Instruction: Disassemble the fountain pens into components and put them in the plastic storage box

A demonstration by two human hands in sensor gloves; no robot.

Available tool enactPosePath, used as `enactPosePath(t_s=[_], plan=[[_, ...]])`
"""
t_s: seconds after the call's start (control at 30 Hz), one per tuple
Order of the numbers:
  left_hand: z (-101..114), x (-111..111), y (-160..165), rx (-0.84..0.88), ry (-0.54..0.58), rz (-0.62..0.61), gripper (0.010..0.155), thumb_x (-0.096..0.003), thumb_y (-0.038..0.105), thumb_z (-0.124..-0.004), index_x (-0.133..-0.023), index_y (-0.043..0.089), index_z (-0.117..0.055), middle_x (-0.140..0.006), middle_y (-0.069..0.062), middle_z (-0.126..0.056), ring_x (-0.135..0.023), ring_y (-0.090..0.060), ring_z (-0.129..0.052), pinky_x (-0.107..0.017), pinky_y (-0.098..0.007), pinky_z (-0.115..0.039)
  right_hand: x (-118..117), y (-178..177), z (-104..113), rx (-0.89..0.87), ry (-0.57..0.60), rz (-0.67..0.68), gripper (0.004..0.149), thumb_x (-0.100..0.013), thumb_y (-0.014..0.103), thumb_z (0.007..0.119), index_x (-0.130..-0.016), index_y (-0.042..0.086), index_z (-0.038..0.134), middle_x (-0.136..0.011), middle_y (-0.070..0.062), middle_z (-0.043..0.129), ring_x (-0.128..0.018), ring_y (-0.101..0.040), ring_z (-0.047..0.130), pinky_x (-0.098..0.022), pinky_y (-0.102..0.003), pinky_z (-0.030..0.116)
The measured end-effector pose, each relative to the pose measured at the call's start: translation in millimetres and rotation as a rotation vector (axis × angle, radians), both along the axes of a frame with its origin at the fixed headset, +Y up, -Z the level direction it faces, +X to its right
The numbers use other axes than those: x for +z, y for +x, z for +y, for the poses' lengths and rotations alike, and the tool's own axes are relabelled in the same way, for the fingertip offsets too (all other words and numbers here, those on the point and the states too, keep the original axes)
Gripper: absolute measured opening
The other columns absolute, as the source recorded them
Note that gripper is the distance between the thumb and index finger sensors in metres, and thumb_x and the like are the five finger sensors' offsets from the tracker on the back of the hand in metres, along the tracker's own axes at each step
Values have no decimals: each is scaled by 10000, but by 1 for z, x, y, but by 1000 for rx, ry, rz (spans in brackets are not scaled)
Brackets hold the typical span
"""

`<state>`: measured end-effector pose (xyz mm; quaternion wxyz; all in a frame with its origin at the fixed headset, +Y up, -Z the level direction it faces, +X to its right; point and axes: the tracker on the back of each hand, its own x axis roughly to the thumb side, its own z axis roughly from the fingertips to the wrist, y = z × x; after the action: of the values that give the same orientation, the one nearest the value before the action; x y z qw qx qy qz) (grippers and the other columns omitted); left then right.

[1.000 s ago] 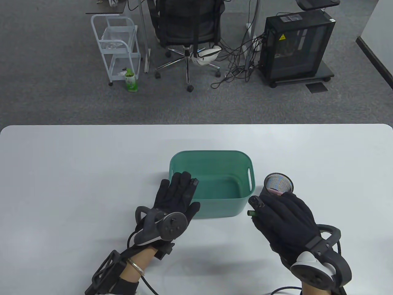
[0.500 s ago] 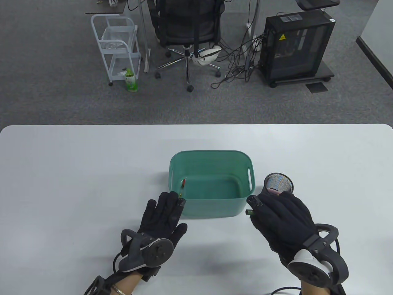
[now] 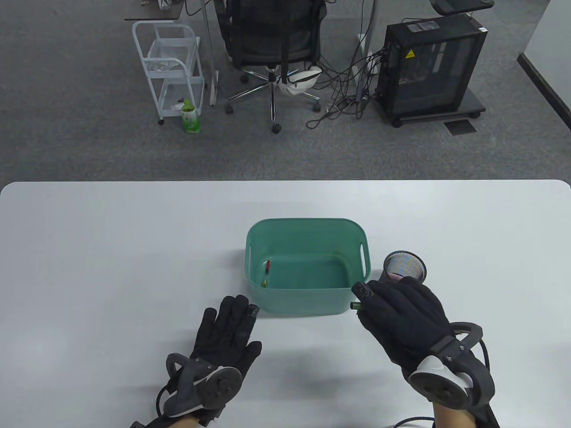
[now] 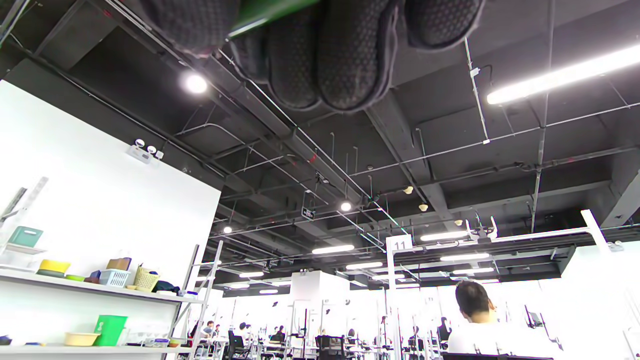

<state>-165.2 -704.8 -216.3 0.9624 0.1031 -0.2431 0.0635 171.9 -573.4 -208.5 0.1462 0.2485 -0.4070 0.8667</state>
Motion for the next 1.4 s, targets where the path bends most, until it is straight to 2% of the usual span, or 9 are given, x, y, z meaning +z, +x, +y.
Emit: enactPosePath(t_s=[0.63, 0.8, 1.07, 1.23, 1.4], plan=[[-6, 3, 1, -29, -22, -32, 690, -691, 481, -375, -1282, 132, -302, -1353, -144, -303, -1233, -378, -272, -871, -543, -172, -24, -15, -15, 44, -100, -3, 456, -543, 494, 716, -955, 337, 830, -895, 79, 891, -778, -130, 908, -726, -455, 666], [-6, 2, 0, -32, -35, -21, 693, -689, 487, -380, -1281, 136, -296, -1354, -144, -304, -1234, -379, -270, -870, -546, -163, -54, -34, -23, 84, -202, 17, 456, -540, 493, 722, -952, 334, 834, -890, 89, 894, -777, -129, 907, -727, -452, 665], [-7, 2, -1, -25, -34, -24, 695, -689, 488, -383, -1282, 137, -290, -1354, -141, -300, -1234, -377, -266, -870, -545, -158, -117, -62, -47, 181, -424, -41, 456, -537, 489, 729, -952, 332, 833, -888, 86, 893, -776, -132, 904, -727, -447, 661], [-7, 2, -1, -26, -35, -29, 696, -689, 490, -385, -1281, 137, -293, -1354, -141, -305, -1234, -377, -270, -870, -545, -159, -133, -74, -60, 240, -482, -61, 457, -535, 486, 731, -954, 335, 829, -891, 87, 891, -778, -131, 903, -728, -446, 661], [-7, 2, -1, -31, -38, -33, 697, -688, 491, -385, -1282, 136, -290, -1354, -141, -301, -1235, -376, -267, -870, -544, -157, -140, -79, -67, 249, -511, -59, 455, -537, 482, 730, -957, 335, 826, -898, 82, 887, -785, -134, 898, -731, -448, 657]])
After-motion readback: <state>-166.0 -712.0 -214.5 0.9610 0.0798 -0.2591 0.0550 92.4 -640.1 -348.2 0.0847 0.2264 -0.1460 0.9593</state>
